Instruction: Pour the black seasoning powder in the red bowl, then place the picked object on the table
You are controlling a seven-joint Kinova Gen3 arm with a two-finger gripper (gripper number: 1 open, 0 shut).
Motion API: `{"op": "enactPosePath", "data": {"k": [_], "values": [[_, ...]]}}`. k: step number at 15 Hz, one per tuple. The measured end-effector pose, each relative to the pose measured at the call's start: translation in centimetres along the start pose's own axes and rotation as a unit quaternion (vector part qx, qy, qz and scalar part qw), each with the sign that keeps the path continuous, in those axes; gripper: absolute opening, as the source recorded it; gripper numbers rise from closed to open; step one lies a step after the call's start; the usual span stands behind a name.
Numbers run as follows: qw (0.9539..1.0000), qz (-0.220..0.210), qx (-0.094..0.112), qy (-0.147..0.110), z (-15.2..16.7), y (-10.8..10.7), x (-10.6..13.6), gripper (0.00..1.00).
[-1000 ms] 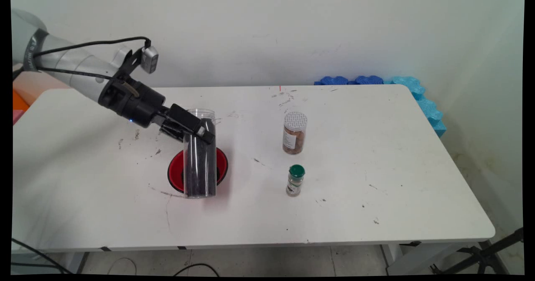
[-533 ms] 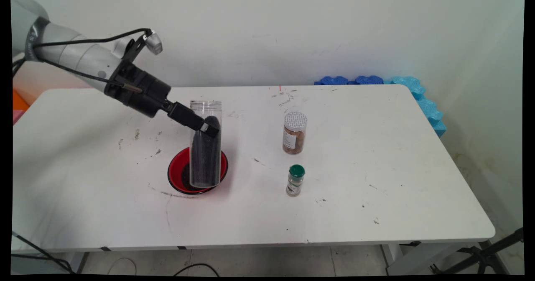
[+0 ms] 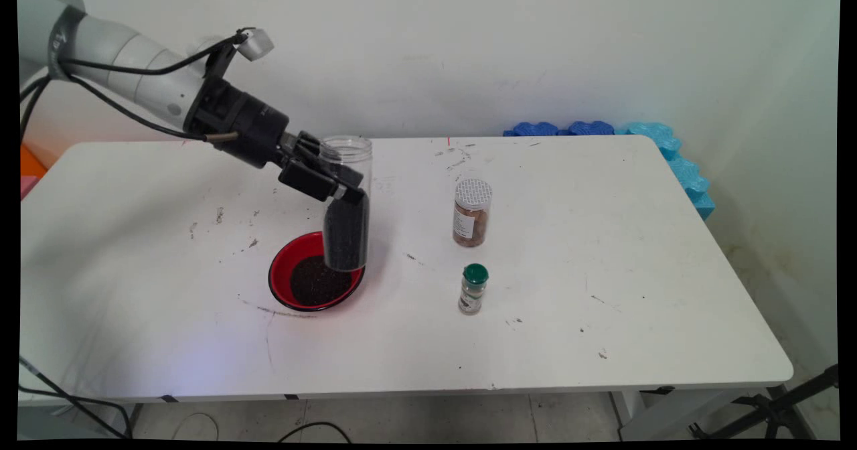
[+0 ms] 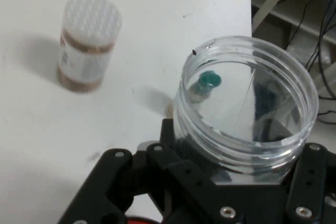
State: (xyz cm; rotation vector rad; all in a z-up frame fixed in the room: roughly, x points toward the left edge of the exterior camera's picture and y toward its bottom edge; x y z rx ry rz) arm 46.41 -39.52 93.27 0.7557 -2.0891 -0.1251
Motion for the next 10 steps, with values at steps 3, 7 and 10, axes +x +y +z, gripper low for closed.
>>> {"op": "enactPosePath", "data": {"k": [3,7,10], "values": [[0.997,0.076,0.011,0.011,0.2,0.2,0.8,0.0],[0.9852,0.168,0.027,0.02,0.5,0.5,1.6,0.0],[0.9758,0.214,0.035,0.028,0.7,0.7,2.0,0.0]]}}
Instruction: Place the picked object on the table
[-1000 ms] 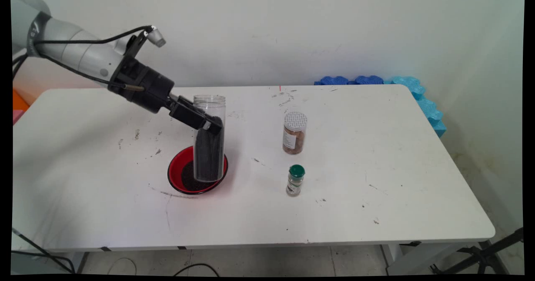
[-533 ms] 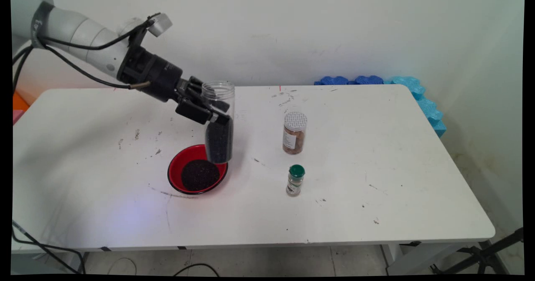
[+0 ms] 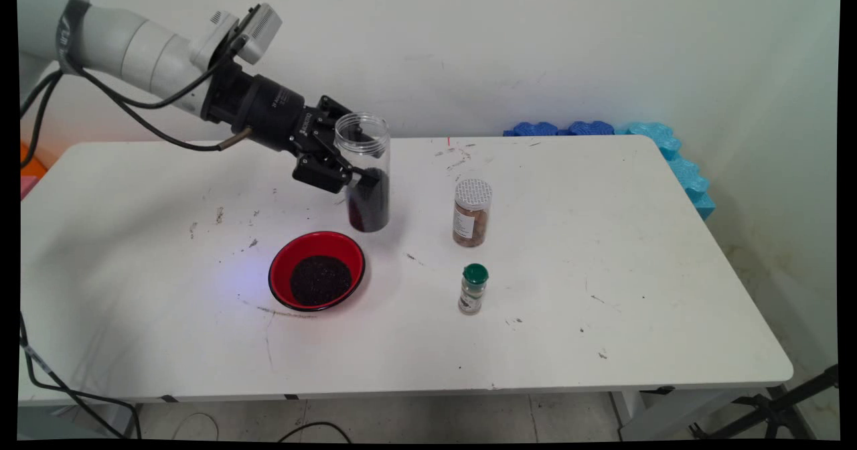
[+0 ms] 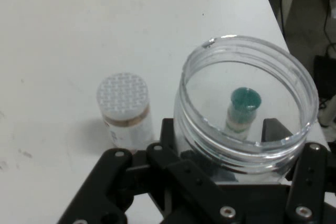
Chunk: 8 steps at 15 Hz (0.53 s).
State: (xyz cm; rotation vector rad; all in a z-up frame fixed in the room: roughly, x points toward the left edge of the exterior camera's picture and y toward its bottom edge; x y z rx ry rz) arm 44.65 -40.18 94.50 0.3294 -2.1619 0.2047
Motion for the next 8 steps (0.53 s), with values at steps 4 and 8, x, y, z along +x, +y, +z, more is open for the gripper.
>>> {"op": "enactPosePath", "data": {"k": [4,8], "values": [[0.9992,0.039,0.009,0.007,0.32,0.05,0.4,0.0],[0.9985,0.052,0.016,0.012,0.88,0.29,0.12,0.0]]}}
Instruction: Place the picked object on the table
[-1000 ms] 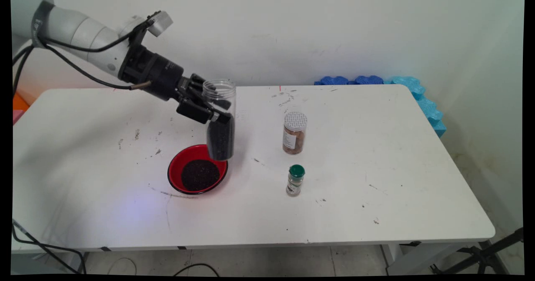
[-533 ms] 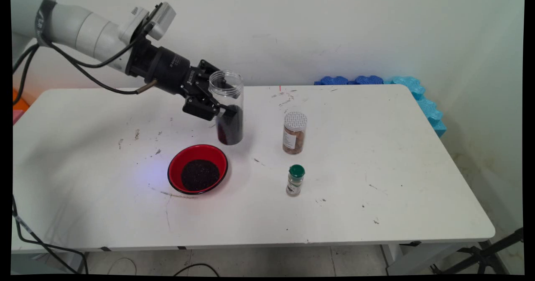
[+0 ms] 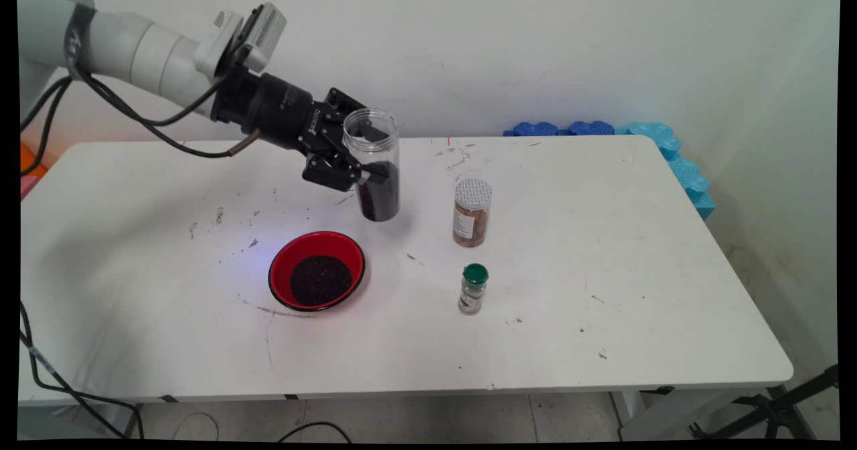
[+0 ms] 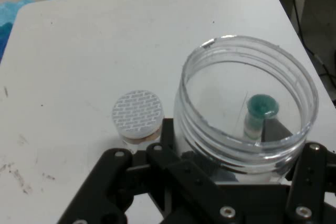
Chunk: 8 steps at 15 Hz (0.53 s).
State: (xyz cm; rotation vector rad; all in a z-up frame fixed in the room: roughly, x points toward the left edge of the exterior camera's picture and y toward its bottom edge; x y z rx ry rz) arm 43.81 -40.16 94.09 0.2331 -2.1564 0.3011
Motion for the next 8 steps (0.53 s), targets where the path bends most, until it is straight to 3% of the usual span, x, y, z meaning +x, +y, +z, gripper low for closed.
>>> {"op": "enactPosePath", "data": {"k": [8], "values": [[0.9998,-0.019,0.004,-0.003,2.8,1.7,-2.8,0.0]]}}
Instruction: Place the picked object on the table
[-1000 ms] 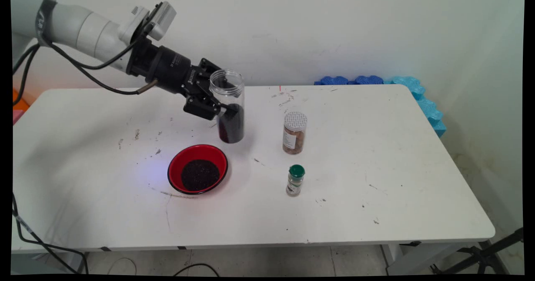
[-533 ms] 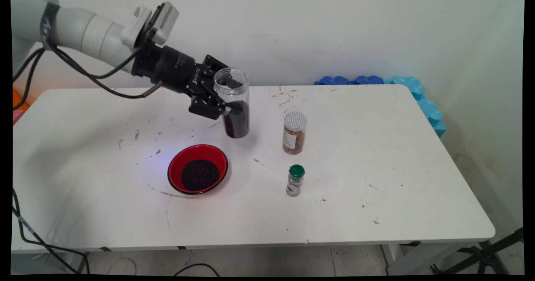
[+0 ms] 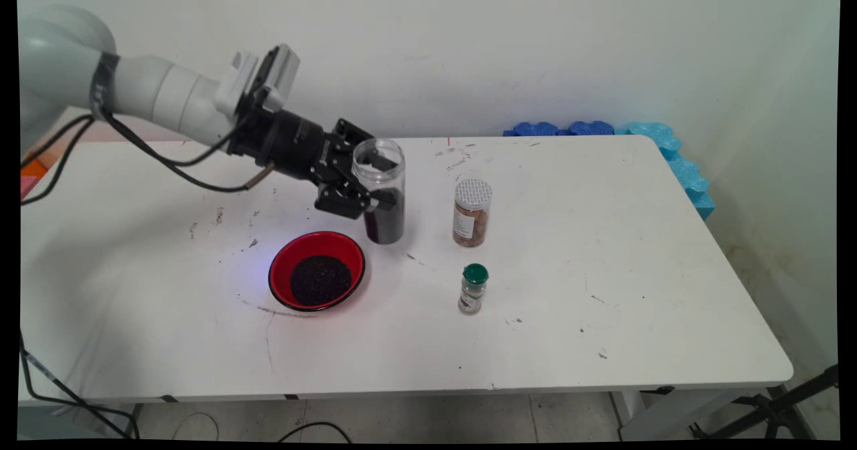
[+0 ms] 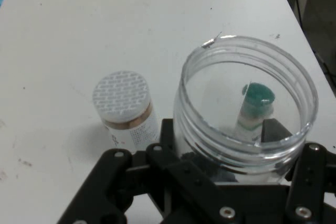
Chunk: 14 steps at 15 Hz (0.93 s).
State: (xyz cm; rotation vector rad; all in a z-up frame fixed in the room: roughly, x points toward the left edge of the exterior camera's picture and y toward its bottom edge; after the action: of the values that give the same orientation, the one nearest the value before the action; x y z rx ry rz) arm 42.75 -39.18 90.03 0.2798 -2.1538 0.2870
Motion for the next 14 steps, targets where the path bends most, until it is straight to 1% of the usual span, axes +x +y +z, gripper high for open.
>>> {"op": "enactPosePath", "data": {"k": [3,6,14], "values": [[0.9998,-0.017,0.003,-0.002,1.4,0.6,-1.2,0.0],[0.9991,-0.042,0.007,0.004,3.0,1.0,-2.2,0.0],[0.9976,-0.069,0.013,0.0,6.6,1.7,-4.6,0.0]]}}
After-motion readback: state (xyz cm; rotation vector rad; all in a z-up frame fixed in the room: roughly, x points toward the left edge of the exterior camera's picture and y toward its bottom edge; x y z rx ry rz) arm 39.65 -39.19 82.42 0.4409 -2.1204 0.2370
